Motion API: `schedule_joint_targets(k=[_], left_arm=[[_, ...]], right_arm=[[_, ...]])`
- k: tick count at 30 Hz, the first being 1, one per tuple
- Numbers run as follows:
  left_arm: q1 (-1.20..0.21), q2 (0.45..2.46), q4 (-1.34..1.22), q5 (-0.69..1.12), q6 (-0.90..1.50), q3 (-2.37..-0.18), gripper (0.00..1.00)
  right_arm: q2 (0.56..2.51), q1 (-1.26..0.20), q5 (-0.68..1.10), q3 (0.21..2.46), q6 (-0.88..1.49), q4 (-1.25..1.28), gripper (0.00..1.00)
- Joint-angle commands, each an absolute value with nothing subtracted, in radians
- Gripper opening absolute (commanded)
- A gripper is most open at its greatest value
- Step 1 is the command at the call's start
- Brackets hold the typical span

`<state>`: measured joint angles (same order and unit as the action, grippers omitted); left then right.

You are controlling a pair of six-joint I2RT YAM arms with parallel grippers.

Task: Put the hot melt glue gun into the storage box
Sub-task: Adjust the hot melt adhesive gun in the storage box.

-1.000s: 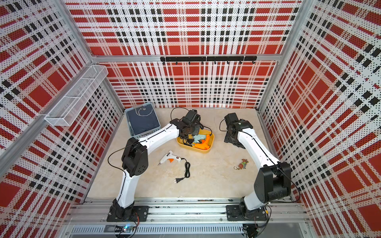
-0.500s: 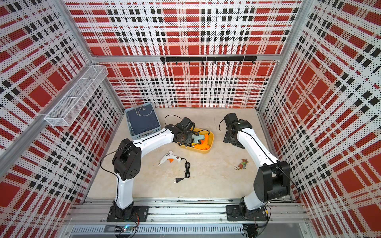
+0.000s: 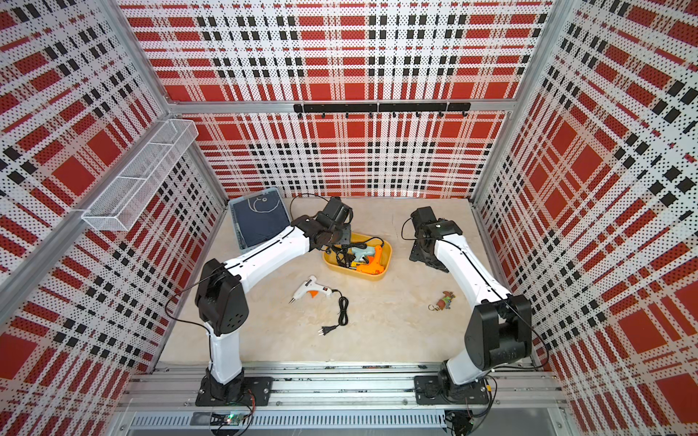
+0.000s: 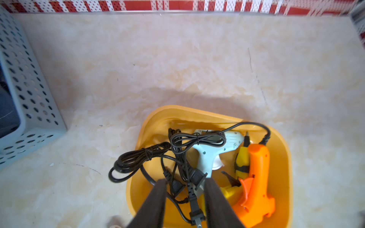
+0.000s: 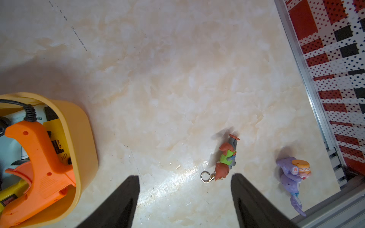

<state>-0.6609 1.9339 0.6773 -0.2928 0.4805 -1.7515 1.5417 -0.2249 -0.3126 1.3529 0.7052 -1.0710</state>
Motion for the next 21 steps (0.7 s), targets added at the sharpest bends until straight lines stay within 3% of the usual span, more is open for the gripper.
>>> schedule_joint_targets(k=[1,6,13,21], left_arm=[[-0.577,1.898,0.668,-0.332,0.537,-1.684,0.20],[-0.480,1.925,0.603,-0.300,0.565,-1.612,0.02],[-0.456,2.012,0.567,-0.222,0.558,-1.617,0.00],[-0.563,2.038,0.572,-0.162,0.564,-1.601,0.00]], right_arm=[[1.534,-0.217,-0.317,1.356,0.716,-1.063,0.80],[1.537,-0.215,-0.310,1.364,0.712,-1.062,0.80],[1.529,-0.216,-0.315,1.359,0.714,-1.062,0.81],[1.522,-0.216,-0.323,1.357,0.716,-1.065,0.81]])
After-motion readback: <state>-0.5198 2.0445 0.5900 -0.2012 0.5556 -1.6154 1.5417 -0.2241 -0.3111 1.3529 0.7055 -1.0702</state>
